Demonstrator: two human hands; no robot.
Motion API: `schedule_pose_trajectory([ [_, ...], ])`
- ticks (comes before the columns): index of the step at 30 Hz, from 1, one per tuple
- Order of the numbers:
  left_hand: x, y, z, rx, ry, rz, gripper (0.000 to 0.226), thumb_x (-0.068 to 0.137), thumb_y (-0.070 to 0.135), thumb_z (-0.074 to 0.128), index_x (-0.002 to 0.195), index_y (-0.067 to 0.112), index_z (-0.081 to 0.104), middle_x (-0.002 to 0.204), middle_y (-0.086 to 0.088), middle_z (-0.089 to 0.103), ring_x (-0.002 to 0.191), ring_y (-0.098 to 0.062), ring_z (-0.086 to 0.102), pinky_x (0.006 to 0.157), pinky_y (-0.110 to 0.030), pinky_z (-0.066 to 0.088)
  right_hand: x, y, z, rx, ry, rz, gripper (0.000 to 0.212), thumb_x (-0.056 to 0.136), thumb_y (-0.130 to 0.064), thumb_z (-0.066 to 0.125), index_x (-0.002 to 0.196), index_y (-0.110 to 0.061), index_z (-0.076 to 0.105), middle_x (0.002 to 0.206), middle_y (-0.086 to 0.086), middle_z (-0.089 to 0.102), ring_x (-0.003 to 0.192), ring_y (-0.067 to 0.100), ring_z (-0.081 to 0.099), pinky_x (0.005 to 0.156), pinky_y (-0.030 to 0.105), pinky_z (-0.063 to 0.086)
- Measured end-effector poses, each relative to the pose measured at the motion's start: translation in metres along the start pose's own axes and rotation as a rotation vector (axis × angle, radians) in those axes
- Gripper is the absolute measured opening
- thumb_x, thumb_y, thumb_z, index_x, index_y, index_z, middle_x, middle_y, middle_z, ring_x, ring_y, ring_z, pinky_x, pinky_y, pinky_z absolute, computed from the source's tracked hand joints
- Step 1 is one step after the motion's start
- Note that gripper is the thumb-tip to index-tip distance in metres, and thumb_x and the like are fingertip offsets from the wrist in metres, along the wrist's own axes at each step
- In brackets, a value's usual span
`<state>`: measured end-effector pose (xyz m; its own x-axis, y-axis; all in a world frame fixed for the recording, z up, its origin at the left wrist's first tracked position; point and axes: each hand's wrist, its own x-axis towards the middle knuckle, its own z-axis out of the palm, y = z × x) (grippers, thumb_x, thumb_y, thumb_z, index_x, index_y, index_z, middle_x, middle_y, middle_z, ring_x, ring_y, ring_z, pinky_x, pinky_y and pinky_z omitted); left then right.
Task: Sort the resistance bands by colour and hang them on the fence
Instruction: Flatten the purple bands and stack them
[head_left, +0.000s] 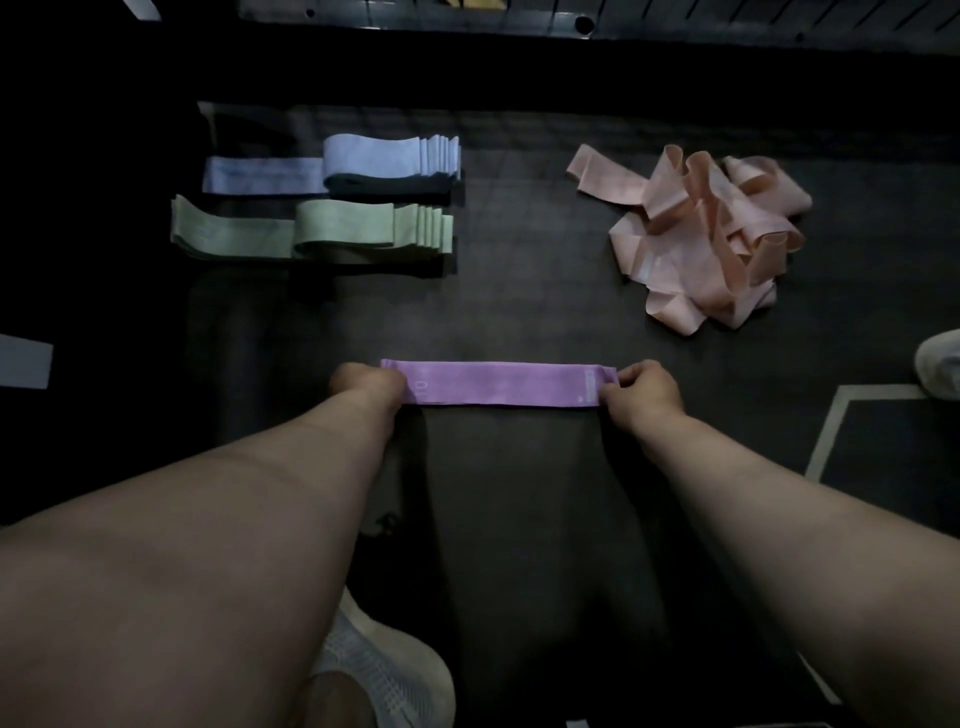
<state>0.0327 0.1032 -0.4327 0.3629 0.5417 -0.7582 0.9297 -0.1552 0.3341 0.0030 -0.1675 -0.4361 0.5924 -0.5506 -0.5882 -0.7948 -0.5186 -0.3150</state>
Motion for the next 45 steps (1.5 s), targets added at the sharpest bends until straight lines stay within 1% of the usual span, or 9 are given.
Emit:
schedule_pose_trajectory([
  [9, -0.016, 0.033, -0.017, -0.065, -0.146, 0.059, 0.041, 0.094, 0.002, 0.061, 0.134, -0.005, 0.053, 0.135, -0.018, 0.057, 0.121, -0.029, 0.059, 0.094, -0.033, 0.048, -0.016, 0.001, -0.018, 0.239, -0.054, -0.020, 0.011, 0.084, -0.012, 0.069, 0.084, -0.015, 0.059, 0.087, 0.009, 0.066, 0.074, 0.021, 0.060, 0.066, 0.030, 0.049],
  [13, -0.032, 0.049, -0.035, -0.031, -0.163, 0.144, 0.019, 0.085, -0.003, 0.069, 0.103, 0.001, 0.063, 0.088, -0.016, 0.066, 0.075, -0.026, 0.065, 0.058, -0.037, 0.052, -0.026, -0.009, -0.037, 0.389, -0.157, 0.048, 0.011, 0.085, -0.005, 0.071, 0.094, -0.011, 0.068, 0.085, 0.010, 0.069, 0.065, 0.016, 0.061, 0.052, 0.024, 0.047],
  [21, -0.063, 0.089, -0.095, 0.128, -0.326, 0.302, 0.014, 0.094, 0.003, 0.061, 0.085, 0.015, 0.060, 0.086, -0.007, 0.059, 0.074, -0.016, 0.056, 0.063, -0.025, 0.046, -0.047, -0.025, -0.084, 0.752, -0.371, 0.165, 0.023, 0.093, -0.003, 0.057, 0.113, -0.014, 0.060, 0.109, 0.011, 0.068, 0.101, 0.024, 0.066, 0.084, 0.035, 0.055],
  [24, -0.089, 0.104, -0.116, 0.101, -0.279, 0.468, 0.010, 0.087, 0.006, 0.070, 0.095, 0.011, 0.069, 0.095, -0.012, 0.067, 0.084, -0.024, 0.065, 0.077, -0.036, 0.057, -0.062, -0.028, -0.093, 0.796, -0.403, 0.150, 0.032, 0.093, -0.006, 0.054, 0.122, -0.017, 0.058, 0.113, 0.011, 0.066, 0.094, 0.021, 0.065, 0.077, 0.032, 0.053],
  [32, -0.221, 0.149, -0.150, 0.520, -0.216, 1.133, 0.012, 0.084, -0.003, 0.064, 0.091, 0.004, 0.071, 0.084, -0.016, 0.070, 0.068, -0.020, 0.065, 0.067, -0.033, 0.060, -0.118, -0.018, -0.104, 0.601, -0.499, 0.140, 0.026, 0.096, -0.006, 0.056, 0.122, -0.006, 0.057, 0.086, 0.012, 0.064, 0.071, 0.020, 0.061, 0.060, 0.030, 0.042],
  [35, -0.257, 0.159, -0.151, 0.764, -0.137, 1.373, 0.012, 0.087, 0.013, 0.068, 0.097, 0.009, 0.072, 0.091, -0.010, 0.072, 0.078, -0.018, 0.065, 0.073, -0.032, 0.056, -0.139, -0.025, -0.122, 0.364, -0.472, -0.143, 0.060, 0.084, -0.012, 0.074, 0.138, -0.001, 0.050, 0.110, 0.010, 0.063, 0.091, 0.021, 0.061, 0.080, 0.036, 0.049],
  [38, -0.285, 0.159, -0.146, 0.962, -0.103, 1.528, 0.014, 0.087, 0.023, 0.071, 0.100, 0.015, 0.071, 0.093, -0.002, 0.069, 0.085, -0.019, 0.063, 0.076, -0.031, 0.051, -0.175, -0.057, -0.151, 0.407, -0.394, -0.620, 0.096, 0.076, -0.030, 0.085, 0.153, -0.028, 0.028, 0.143, -0.010, 0.035, 0.129, 0.007, 0.034, 0.103, 0.026, 0.034],
  [40, -0.299, 0.159, -0.142, 1.097, -0.079, 1.603, 0.014, 0.087, 0.021, 0.068, 0.100, 0.017, 0.070, 0.094, -0.002, 0.068, 0.084, -0.022, 0.062, 0.076, -0.034, 0.052, -0.200, -0.089, -0.161, 0.495, -0.409, -0.866, 0.081, 0.080, -0.028, 0.082, 0.148, -0.026, 0.038, 0.144, -0.013, 0.043, 0.126, -0.001, 0.042, 0.098, 0.017, 0.037],
  [45, -0.317, 0.165, -0.164, 1.162, -0.013, 1.631, 0.008, 0.089, 0.024, 0.069, 0.094, 0.025, 0.063, 0.090, 0.005, 0.061, 0.084, -0.019, 0.059, 0.071, -0.029, 0.042, -0.222, -0.122, -0.160, 0.656, -0.345, -0.915, 0.032, 0.091, -0.004, 0.067, 0.123, -0.003, 0.058, 0.105, 0.004, 0.068, 0.084, 0.001, 0.062, 0.074, 0.011, 0.052],
])
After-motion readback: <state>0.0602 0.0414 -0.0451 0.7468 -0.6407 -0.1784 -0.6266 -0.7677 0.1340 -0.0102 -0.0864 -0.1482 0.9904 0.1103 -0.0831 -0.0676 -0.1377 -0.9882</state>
